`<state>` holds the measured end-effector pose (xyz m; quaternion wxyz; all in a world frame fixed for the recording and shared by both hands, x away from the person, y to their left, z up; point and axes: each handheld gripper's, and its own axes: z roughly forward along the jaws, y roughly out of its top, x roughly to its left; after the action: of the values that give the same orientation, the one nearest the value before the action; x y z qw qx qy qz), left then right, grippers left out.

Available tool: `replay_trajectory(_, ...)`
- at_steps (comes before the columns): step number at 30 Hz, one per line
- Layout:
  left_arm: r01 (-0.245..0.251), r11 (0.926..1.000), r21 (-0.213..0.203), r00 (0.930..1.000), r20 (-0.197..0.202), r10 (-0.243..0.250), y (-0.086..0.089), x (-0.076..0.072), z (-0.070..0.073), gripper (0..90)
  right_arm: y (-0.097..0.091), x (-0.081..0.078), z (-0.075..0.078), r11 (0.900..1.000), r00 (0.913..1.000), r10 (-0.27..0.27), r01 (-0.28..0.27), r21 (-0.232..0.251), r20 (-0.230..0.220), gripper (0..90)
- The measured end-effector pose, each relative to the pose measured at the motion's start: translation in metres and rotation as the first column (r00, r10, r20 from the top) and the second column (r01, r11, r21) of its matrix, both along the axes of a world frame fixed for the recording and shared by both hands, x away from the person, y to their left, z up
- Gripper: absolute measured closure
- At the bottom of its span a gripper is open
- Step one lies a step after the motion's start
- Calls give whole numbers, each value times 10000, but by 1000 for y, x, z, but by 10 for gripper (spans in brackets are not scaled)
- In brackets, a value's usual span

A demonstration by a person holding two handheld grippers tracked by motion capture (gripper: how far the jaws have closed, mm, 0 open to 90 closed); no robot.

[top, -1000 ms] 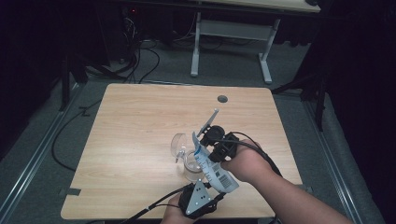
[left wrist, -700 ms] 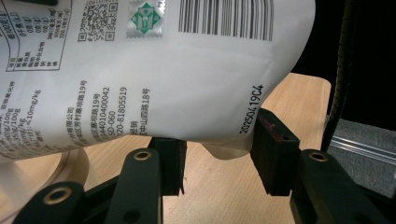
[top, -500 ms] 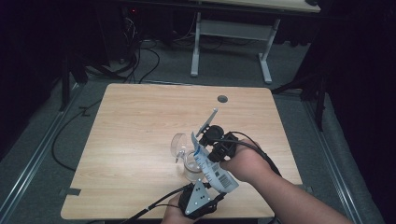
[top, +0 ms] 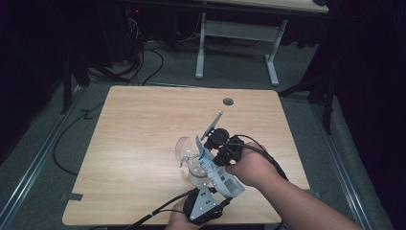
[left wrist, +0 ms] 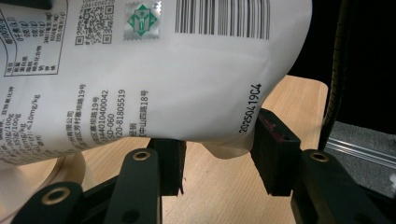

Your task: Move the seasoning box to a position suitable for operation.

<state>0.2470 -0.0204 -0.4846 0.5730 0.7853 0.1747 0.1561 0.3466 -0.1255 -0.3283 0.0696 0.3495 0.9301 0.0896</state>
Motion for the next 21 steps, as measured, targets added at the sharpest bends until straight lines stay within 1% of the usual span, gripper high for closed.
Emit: replay_trajectory(21,55,10000,-18,10000,56,-55,-1,0,3,583,0,-1,2,10000,10000,-13,13,-15,46,900)
